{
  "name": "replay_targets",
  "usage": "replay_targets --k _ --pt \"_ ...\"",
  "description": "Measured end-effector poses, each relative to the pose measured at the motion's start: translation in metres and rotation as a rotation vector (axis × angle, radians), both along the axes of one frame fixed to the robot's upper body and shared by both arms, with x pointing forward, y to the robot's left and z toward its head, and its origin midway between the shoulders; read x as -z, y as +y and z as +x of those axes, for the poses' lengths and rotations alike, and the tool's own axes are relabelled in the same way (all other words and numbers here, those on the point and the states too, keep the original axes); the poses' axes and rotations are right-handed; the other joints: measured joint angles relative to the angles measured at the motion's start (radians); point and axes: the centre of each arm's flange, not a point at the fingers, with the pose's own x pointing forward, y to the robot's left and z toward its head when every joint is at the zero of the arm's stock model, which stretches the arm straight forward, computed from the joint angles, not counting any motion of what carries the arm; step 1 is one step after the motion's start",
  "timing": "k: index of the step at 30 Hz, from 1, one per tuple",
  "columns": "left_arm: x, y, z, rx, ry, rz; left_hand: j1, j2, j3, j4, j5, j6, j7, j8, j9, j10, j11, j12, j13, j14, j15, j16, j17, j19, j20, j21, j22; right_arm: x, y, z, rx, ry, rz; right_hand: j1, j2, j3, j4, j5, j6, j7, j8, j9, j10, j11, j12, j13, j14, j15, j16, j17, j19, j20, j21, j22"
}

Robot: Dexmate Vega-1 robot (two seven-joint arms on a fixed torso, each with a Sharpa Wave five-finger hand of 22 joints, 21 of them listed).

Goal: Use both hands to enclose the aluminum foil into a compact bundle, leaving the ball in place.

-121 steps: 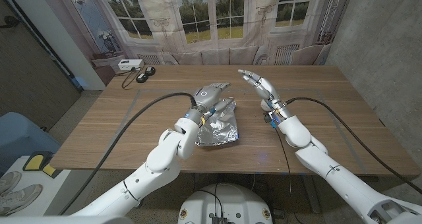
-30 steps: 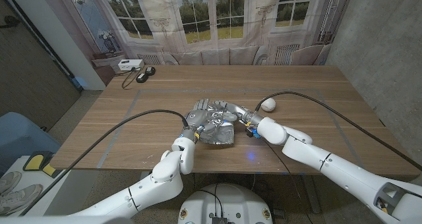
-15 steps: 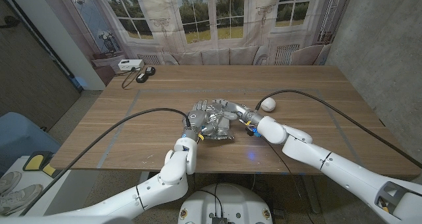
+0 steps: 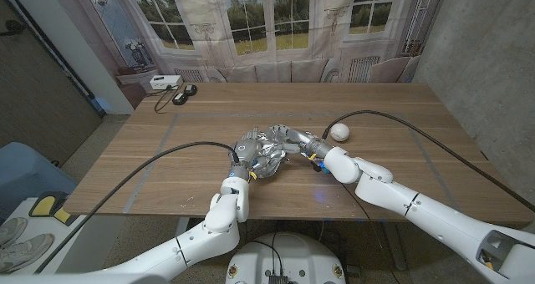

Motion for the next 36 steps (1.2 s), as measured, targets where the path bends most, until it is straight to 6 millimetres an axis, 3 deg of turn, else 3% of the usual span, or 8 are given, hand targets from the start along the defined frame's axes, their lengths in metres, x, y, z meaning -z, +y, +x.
replay_targets --k 6,13,19,23,26,28,31,36 --pt "0.002 0.004 0.011 -0.016 0.003 -0.026 0.057 0.016 -0.012 0.001 -0.013 0.120 0.009 0.020 0.004 0.073 -0.007 0.014 0.000 0.081 -0.003 0.009 0.001 0.082 -0.026 0.015 0.000 0.001 -0.003 0.005 0.110 -0.041 -0.092 0.094 -0.032 -0.032 0.012 0.019 0.045 0.006 0.014 0.000 0.068 -0.018 0.021 0.000 0.094 -0.019 0.029 0.009 0.046 -0.025 0.009 0.006" --pt "0.003 0.006 0.020 -0.013 0.013 -0.059 0.186 0.066 -0.008 -0.003 -0.043 0.151 0.023 0.016 0.002 0.111 0.013 0.018 -0.005 0.118 -0.007 0.009 0.002 0.123 -0.036 0.024 0.003 -0.002 -0.001 0.005 0.145 -0.038 -0.157 0.246 0.048 -0.018 0.004 0.022 0.088 -0.008 0.020 0.000 0.118 -0.039 0.023 0.005 0.142 -0.021 0.047 0.028 0.051 -0.078 0.013 0.011" --pt "0.003 0.007 0.027 -0.002 0.028 -0.094 0.258 0.069 -0.002 0.003 -0.086 0.158 0.020 0.000 0.001 0.142 0.023 0.013 -0.005 0.157 -0.006 0.009 0.006 0.129 -0.030 0.034 0.008 -0.003 0.001 0.007 0.163 -0.011 -0.204 0.288 0.053 -0.043 0.015 0.006 0.110 -0.005 0.020 0.000 0.157 -0.051 0.030 0.009 0.215 -0.022 0.089 0.047 0.087 -0.087 0.041 0.015" --pt "0.002 0.007 0.029 0.001 0.020 -0.108 0.286 0.041 0.006 0.010 -0.151 0.241 0.024 0.005 0.002 0.261 -0.013 0.035 -0.004 0.272 -0.010 0.037 0.006 0.183 -0.027 0.075 0.008 -0.003 0.001 0.007 0.172 -0.014 -0.216 0.307 0.055 -0.104 0.028 0.005 0.178 0.002 0.032 0.000 0.267 -0.048 0.066 0.023 0.312 -0.023 0.172 0.105 0.093 -0.083 0.060 0.023" --pt "0.002 0.007 0.030 0.001 0.007 -0.112 0.303 0.024 0.018 0.006 -0.206 0.346 -0.009 0.029 0.009 0.378 -0.072 0.067 0.002 0.400 -0.023 0.061 0.009 0.225 -0.041 0.126 0.009 -0.003 0.002 0.007 0.175 -0.024 -0.217 0.322 0.059 -0.139 0.030 0.005 0.242 0.003 0.044 -0.001 0.315 -0.049 0.085 0.036 0.344 -0.027 0.223 0.155 0.093 -0.083 0.065 0.025" --pt "0.001 0.006 0.030 0.000 -0.003 -0.113 0.308 0.019 0.022 0.010 -0.234 0.417 -0.034 0.041 0.010 0.425 -0.075 0.096 0.014 0.451 -0.018 0.088 0.015 0.248 -0.061 0.163 0.009 -0.004 0.001 0.007 0.179 -0.038 -0.214 0.336 0.065 -0.149 0.027 0.005 0.269 0.001 0.045 -0.001 0.331 -0.048 0.093 0.041 0.345 -0.028 0.242 0.179 0.097 -0.078 0.072 0.025" --pt "0.001 0.006 0.031 0.002 -0.017 -0.113 0.311 0.016 0.021 0.009 -0.255 0.507 -0.053 0.051 0.009 0.473 -0.087 0.134 0.038 0.477 -0.023 0.149 0.024 0.215 -0.083 0.218 0.083 -0.003 0.001 0.007 0.183 -0.056 -0.209 0.361 0.068 -0.168 0.026 0.005 0.306 0.000 0.051 -0.001 0.367 -0.058 0.109 0.050 0.361 -0.026 0.272 0.214 0.095 -0.075 0.079 0.025" --pt "0.000 0.005 0.032 0.011 -0.027 -0.121 0.329 -0.002 0.004 -0.009 -0.255 0.569 -0.052 0.084 0.010 0.527 -0.082 0.165 0.059 0.477 -0.023 0.234 0.024 0.118 -0.046 0.312 0.189 -0.002 0.000 0.006 0.184 -0.081 -0.199 0.408 0.075 -0.192 0.018 0.008 0.370 0.001 0.052 0.000 0.428 -0.063 0.141 0.066 0.403 -0.028 0.336 0.284 0.099 -0.071 0.099 0.027"
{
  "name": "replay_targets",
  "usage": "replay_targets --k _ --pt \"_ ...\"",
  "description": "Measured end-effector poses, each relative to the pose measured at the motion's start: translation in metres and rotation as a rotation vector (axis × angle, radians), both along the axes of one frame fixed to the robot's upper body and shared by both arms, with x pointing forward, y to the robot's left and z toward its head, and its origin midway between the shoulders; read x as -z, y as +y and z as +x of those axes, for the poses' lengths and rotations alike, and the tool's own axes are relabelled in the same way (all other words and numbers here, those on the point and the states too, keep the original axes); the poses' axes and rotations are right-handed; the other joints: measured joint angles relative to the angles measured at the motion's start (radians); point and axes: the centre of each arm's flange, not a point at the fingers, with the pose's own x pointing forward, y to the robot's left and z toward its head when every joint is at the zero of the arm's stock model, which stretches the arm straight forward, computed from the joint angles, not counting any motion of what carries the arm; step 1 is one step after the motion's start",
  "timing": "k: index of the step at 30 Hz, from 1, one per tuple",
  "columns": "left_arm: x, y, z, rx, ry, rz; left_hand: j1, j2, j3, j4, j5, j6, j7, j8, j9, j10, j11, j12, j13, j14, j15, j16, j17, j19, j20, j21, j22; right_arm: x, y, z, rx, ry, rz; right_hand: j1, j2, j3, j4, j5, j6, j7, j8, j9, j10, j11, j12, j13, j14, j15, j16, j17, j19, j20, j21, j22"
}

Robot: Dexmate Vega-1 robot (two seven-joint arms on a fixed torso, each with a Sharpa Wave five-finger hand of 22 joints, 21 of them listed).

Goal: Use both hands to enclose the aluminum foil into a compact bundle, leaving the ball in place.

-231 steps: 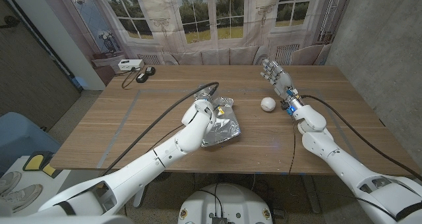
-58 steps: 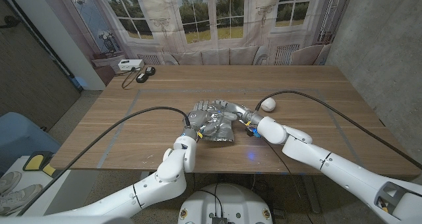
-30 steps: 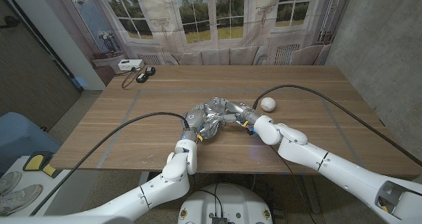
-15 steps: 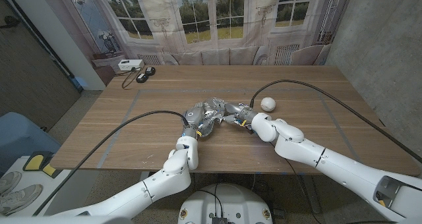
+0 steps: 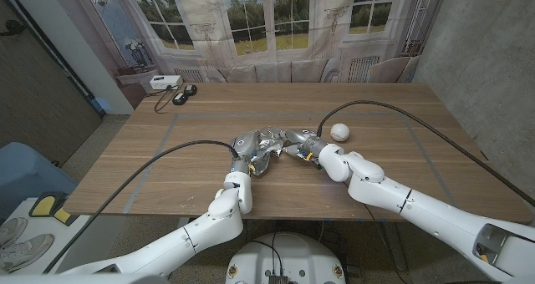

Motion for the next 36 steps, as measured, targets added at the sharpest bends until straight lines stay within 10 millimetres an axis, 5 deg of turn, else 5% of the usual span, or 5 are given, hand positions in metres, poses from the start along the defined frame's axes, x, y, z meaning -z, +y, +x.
replay_targets --k 10,15,22,30,36 --pt "-0.004 0.000 0.002 0.014 -0.006 -0.020 0.016 -0.016 -0.012 0.000 0.000 0.052 -0.001 0.009 0.001 0.046 0.007 0.026 0.008 0.014 -0.001 0.039 0.012 -0.031 0.013 0.127 0.072 -0.001 -0.004 -0.002 -0.004 -0.055 0.025 0.062 -0.004 -0.036 0.011 0.003 0.056 0.005 -0.019 0.006 -0.001 0.007 0.020 0.031 -0.011 -0.001 0.020 0.069 -0.002 0.005 0.022 0.002" --pt "-0.006 -0.002 0.003 0.019 0.006 -0.019 -0.013 0.013 -0.035 0.028 -0.004 0.022 -0.067 -0.075 0.037 0.019 -0.076 -0.072 0.078 0.028 -0.015 -0.040 0.057 -0.112 0.034 0.192 0.072 -0.002 -0.006 -0.001 0.001 -0.063 0.027 0.044 -0.021 -0.042 0.024 0.003 -0.012 -0.002 -0.051 0.006 -0.083 0.013 -0.022 0.031 -0.089 0.003 -0.065 0.030 -0.046 0.030 0.022 0.002" --pt "-0.009 -0.005 0.004 0.029 0.038 -0.004 -0.004 0.139 -0.059 0.053 -0.002 -0.319 0.006 -0.185 0.015 -0.441 0.028 -0.265 0.070 -0.143 -0.005 -0.222 0.135 -0.147 0.044 0.216 -0.097 -0.003 -0.010 0.000 0.011 -0.060 0.025 0.027 -0.025 -0.046 0.028 0.003 -0.087 -0.008 -0.068 0.006 -0.148 0.015 -0.064 0.023 -0.122 0.005 -0.116 -0.005 -0.067 0.041 0.022 -0.001" --pt "-0.013 -0.009 0.007 0.058 0.090 0.021 -0.164 0.106 -0.118 0.104 0.008 -0.533 0.009 -0.181 -0.003 -0.512 0.024 -0.260 0.055 -0.253 0.012 -0.265 0.105 -0.224 0.056 0.189 -0.181 -0.004 -0.015 0.001 0.015 -0.056 0.031 0.009 -0.019 -0.050 0.036 0.003 -0.107 -0.006 -0.068 0.006 -0.155 0.022 -0.072 0.019 -0.122 0.005 -0.127 -0.014 -0.072 0.046 0.022 -0.001" --pt "-0.016 -0.011 0.007 0.081 0.105 0.039 -0.308 0.098 -0.161 0.155 0.013 -0.441 -0.053 -0.153 -0.009 -0.472 -0.022 -0.242 0.039 -0.321 0.016 -0.276 0.050 -0.380 0.242 0.071 -0.200 -0.006 -0.017 0.000 -0.011 -0.057 0.063 -0.065 0.055 -0.047 0.100 -0.002 -0.084 0.018 -0.048 0.006 -0.137 0.041 -0.075 0.014 -0.122 0.005 -0.138 -0.014 -0.074 0.056 0.032 -0.006"
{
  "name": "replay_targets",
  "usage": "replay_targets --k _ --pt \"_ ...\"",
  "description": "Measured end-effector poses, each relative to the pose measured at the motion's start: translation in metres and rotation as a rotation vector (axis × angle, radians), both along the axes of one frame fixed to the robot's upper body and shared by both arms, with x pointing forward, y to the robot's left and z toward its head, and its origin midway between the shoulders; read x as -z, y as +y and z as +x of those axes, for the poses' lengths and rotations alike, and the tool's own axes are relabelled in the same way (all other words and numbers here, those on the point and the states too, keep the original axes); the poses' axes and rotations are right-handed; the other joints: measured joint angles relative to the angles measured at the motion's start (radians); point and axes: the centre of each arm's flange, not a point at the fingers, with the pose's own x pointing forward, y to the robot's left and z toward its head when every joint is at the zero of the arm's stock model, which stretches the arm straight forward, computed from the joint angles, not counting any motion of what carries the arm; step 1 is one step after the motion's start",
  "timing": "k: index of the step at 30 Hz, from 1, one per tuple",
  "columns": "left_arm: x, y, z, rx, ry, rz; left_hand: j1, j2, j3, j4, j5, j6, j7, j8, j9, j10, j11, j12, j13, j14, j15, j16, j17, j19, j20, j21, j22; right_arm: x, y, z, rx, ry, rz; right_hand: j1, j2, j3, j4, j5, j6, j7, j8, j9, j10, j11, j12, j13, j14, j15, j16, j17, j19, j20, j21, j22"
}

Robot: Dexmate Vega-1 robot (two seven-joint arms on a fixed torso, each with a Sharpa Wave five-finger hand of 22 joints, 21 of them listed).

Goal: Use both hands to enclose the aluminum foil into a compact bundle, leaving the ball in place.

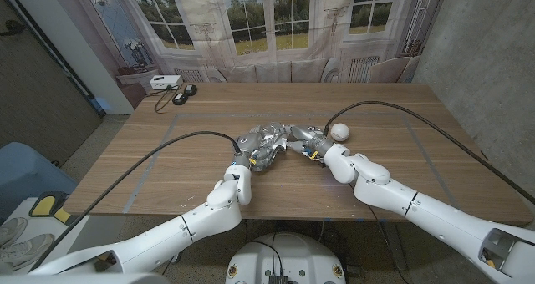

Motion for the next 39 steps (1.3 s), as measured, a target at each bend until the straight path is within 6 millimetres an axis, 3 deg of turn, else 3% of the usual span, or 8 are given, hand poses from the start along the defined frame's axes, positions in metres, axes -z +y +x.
replay_targets --k 3,9,14,21,25,29,33,39 --pt "0.000 -0.002 -0.001 0.017 0.002 0.005 -0.076 0.022 -0.006 0.032 0.000 0.037 -0.030 -0.001 0.001 0.020 -0.020 0.000 -0.010 -0.014 0.000 0.005 -0.028 -0.183 0.083 -0.132 -0.016 0.000 -0.007 0.003 -0.010 0.006 0.028 -0.044 0.008 -0.009 0.025 -0.008 0.009 0.009 0.001 0.000 0.008 0.013 -0.004 -0.005 0.000 0.000 -0.005 -0.002 -0.014 0.014 0.000 -0.004" --pt "-0.002 -0.005 -0.005 0.033 -0.030 0.012 -0.166 0.051 -0.015 0.065 0.000 0.105 -0.072 0.007 0.006 0.047 -0.045 0.008 -0.015 -0.131 0.004 -0.001 -0.043 -0.429 0.087 -0.300 0.006 -0.001 -0.013 0.004 -0.030 0.014 0.063 -0.083 0.001 -0.018 0.042 -0.012 0.020 0.020 0.003 -0.003 0.014 0.036 -0.004 -0.006 0.000 0.000 -0.015 -0.005 -0.017 0.026 0.000 -0.005" --pt "-0.005 -0.007 -0.008 0.045 -0.052 0.018 -0.219 0.055 -0.023 0.073 0.000 0.094 -0.085 -0.009 0.005 -0.009 -0.001 -0.011 -0.008 -0.322 0.064 -0.005 -0.025 -0.561 0.088 -0.393 0.015 -0.002 -0.013 0.003 -0.056 0.016 0.087 -0.102 -0.006 -0.019 0.043 -0.014 0.042 0.037 0.004 -0.005 0.021 0.043 -0.004 -0.009 0.000 0.000 -0.019 -0.009 -0.021 0.036 0.000 -0.005" --pt "-0.009 -0.011 -0.012 0.070 -0.082 0.026 -0.240 0.052 -0.023 0.073 0.000 0.009 -0.078 -0.027 0.004 -0.119 0.047 -0.028 0.001 -0.445 0.123 -0.004 -0.022 -0.595 0.090 -0.419 0.024 -0.002 -0.021 0.006 -0.084 0.018 0.131 -0.303 -0.049 -0.105 0.129 -0.016 0.012 0.055 -0.008 -0.004 0.006 0.065 -0.022 -0.014 0.000 0.000 -0.031 -0.003 -0.031 0.053 0.004 -0.009" --pt "-0.010 -0.013 -0.014 0.084 -0.090 0.028 -0.244 0.048 -0.026 0.071 0.000 -0.017 -0.080 -0.030 0.005 -0.138 0.048 -0.030 0.002 -0.466 0.134 -0.004 -0.023 -0.595 0.090 -0.425 0.024 -0.002 -0.024 0.007 -0.109 0.026 0.160 -0.442 -0.045 -0.156 0.196 -0.011 -0.003 0.054 -0.012 0.003 -0.001 0.071 -0.030 -0.014 -0.023 -0.002 -0.040 0.007 -0.054 0.074 -0.005 -0.006" --pt "-0.012 -0.013 -0.015 0.093 -0.094 0.028 -0.253 0.039 -0.031 0.066 0.000 -0.053 -0.077 -0.034 0.005 -0.161 0.049 -0.031 0.002 -0.481 0.149 -0.004 -0.028 -0.595 0.090 -0.427 0.024 -0.001 -0.027 0.008 -0.130 0.032 0.192 -0.539 -0.030 -0.185 0.229 -0.002 -0.041 0.050 -0.012 0.002 -0.035 0.066 -0.046 -0.014 -0.063 0.001 -0.060 0.008 -0.096 0.080 -0.021 -0.006" --pt "-0.012 -0.013 -0.015 0.098 -0.095 0.028 -0.264 0.028 -0.035 0.062 0.000 -0.088 -0.072 -0.034 0.005 -0.182 0.059 -0.035 0.002 -0.496 0.164 -0.004 -0.035 -0.595 0.090 -0.427 0.024 -0.001 -0.029 0.007 -0.152 0.030 0.221 -0.580 -0.039 -0.208 0.221 0.004 -0.103 0.037 -0.020 0.000 -0.089 0.062 -0.062 -0.016 -0.119 0.000 -0.097 -0.004 -0.122 0.085 -0.034 -0.009" --pt "-0.012 -0.015 -0.017 0.102 -0.091 0.025 -0.299 -0.006 -0.064 0.061 0.012 -0.252 -0.067 -0.042 0.000 -0.288 0.091 -0.039 -0.003 -0.556 0.208 -0.004 -0.053 -0.595 0.090 -0.435 0.024 0.001 -0.031 0.008 -0.186 0.033 0.252 -0.555 -0.045 -0.193 0.167 0.012 -0.164 0.034 -0.020 0.000 -0.143 0.059 -0.070 -0.026 -0.204 0.004 -0.167 -0.057 -0.163 0.048 -0.060 -0.016"
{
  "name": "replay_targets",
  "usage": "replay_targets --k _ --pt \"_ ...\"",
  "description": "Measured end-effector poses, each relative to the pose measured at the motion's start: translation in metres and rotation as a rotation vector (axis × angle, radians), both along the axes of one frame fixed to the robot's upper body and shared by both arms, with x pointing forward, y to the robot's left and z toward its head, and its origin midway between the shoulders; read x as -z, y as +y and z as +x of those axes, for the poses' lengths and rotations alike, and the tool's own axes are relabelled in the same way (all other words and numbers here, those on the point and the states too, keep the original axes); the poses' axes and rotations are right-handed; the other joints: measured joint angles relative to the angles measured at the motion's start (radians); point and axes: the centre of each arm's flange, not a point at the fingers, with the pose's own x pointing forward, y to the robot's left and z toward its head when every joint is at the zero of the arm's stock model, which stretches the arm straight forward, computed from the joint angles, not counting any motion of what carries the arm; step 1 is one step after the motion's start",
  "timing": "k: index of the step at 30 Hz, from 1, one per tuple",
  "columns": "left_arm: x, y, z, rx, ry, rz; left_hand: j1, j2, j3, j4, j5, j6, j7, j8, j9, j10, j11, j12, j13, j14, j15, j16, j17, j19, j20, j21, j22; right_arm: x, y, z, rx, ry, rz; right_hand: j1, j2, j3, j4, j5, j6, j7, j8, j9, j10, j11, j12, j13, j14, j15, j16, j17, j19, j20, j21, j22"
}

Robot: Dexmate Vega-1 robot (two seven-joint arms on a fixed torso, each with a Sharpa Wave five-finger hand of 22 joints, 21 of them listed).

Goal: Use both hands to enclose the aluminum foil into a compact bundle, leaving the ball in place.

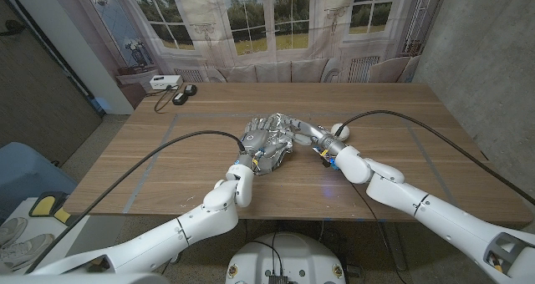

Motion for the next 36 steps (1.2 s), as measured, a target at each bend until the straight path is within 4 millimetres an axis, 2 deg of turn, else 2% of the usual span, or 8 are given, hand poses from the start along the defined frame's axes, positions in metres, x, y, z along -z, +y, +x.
replay_targets --k 2,7,12,18,24,27,31,36 --pt "0.000 -0.001 -0.001 0.002 0.000 -0.002 -0.019 -0.009 -0.009 0.007 0.005 -0.043 -0.004 0.000 0.000 -0.038 0.012 0.000 -0.003 -0.030 0.014 -0.002 -0.004 0.000 0.000 -0.008 0.000 -0.002 0.002 -0.003 -0.022 -0.006 0.009 0.006 -0.006 -0.004 -0.009 0.000 -0.018 0.000 0.000 0.000 -0.021 -0.001 0.000 -0.001 -0.031 0.001 -0.022 -0.017 -0.014 -0.008 -0.012 -0.003" --pt "0.001 0.002 -0.002 -0.013 0.010 -0.011 -0.039 -0.016 -0.023 0.013 0.015 -0.057 -0.014 0.000 0.000 -0.048 0.020 0.000 -0.008 -0.073 0.027 -0.008 -0.007 -0.016 0.002 -0.020 -0.003 -0.001 -0.001 -0.001 -0.043 -0.009 0.042 0.008 -0.008 -0.001 -0.012 0.000 -0.026 0.002 0.004 0.000 -0.035 -0.001 -0.004 -0.010 -0.077 0.001 -0.047 -0.041 -0.076 0.016 -0.046 -0.005" --pt "0.001 0.003 -0.003 -0.015 0.005 -0.022 -0.046 -0.011 -0.024 0.014 0.015 -0.057 -0.014 0.007 0.000 -0.048 0.020 0.000 -0.013 -0.073 0.027 -0.007 -0.007 -0.022 -0.004 -0.022 -0.003 -0.003 0.001 -0.003 -0.089 -0.012 0.077 0.004 -0.005 -0.003 -0.014 0.000 -0.026 0.001 0.008 -0.005 -0.035 -0.001 -0.004 -0.010 -0.079 -0.001 -0.047 -0.051 -0.081 0.028 -0.049 -0.007" --pt "0.000 0.006 -0.003 -0.032 0.026 -0.031 -0.056 -0.001 -0.028 0.018 0.015 -0.054 -0.027 0.016 0.000 -0.054 0.015 0.014 -0.017 -0.059 0.014 0.005 -0.012 -0.022 -0.004 -0.022 -0.003 -0.002 -0.004 0.002 -0.091 0.005 0.074 0.063 -0.011 0.023 -0.075 0.007 -0.038 0.003 0.008 -0.005 -0.040 0.005 0.000 -0.020 -0.087 0.008 -0.047 -0.080 -0.079 0.027 -0.058 -0.007" --pt "-0.004 0.010 0.001 -0.037 0.052 -0.014 -0.056 -0.001 -0.028 0.018 0.021 -0.056 -0.029 0.023 -0.001 -0.044 0.005 0.018 -0.022 -0.036 -0.002 0.013 -0.017 0.011 -0.006 -0.014 -0.003 -0.005 -0.003 0.002 -0.095 0.002 0.059 0.094 -0.015 0.040 -0.100 0.007 -0.042 0.007 0.008 -0.005 -0.040 0.005 0.000 -0.020 -0.085 0.016 -0.047 -0.093 -0.077 0.025 -0.062 -0.007" --pt "-0.008 0.010 0.003 -0.034 0.064 0.003 -0.040 -0.016 -0.039 0.003 0.035 -0.049 -0.054 0.035 -0.005 -0.021 -0.009 0.031 -0.031 -0.007 -0.017 0.013 -0.017 0.074 -0.009 0.008 -0.003 -0.007 -0.004 0.002 -0.093 -0.005 0.056 0.098 -0.019 0.039 -0.107 0.007 -0.042 0.007 0.008 -0.005 -0.040 0.004 0.004 -0.020 -0.089 0.021 -0.047 -0.097 -0.072 0.030 -0.066 -0.007" --pt "-0.014 0.008 0.006 -0.029 0.078 0.031 -0.022 -0.035 -0.048 -0.013 0.054 0.021 -0.112 0.050 -0.005 0.020 -0.047 0.039 -0.049 0.035 -0.037 0.013 -0.021 0.151 -0.005 0.020 -0.007 -0.011 -0.004 -0.001 -0.097 -0.032 0.071 0.098 -0.019 0.040 -0.108 0.001 -0.019 0.006 0.020 -0.004 -0.030 0.009 0.008 -0.024 -0.089 0.021 -0.047 -0.104 -0.073 0.031 -0.069 -0.007" --pt "-0.022 0.003 0.012 -0.027 0.087 0.089 0.001 -0.021 -0.042 -0.024 0.067 0.104 -0.152 0.061 -0.010 0.045 -0.099 0.043 -0.070 0.062 -0.064 0.013 -0.021 0.179 -0.004 0.018 -0.008 -0.014 -0.007 -0.006 -0.106 -0.084 0.111 0.093 -0.024 0.040 -0.108 0.000 0.009 0.010 0.027 -0.004 0.001 0.014 0.020 -0.024 -0.089 0.021 -0.047 -0.110 -0.075 0.034 -0.073 -0.007"
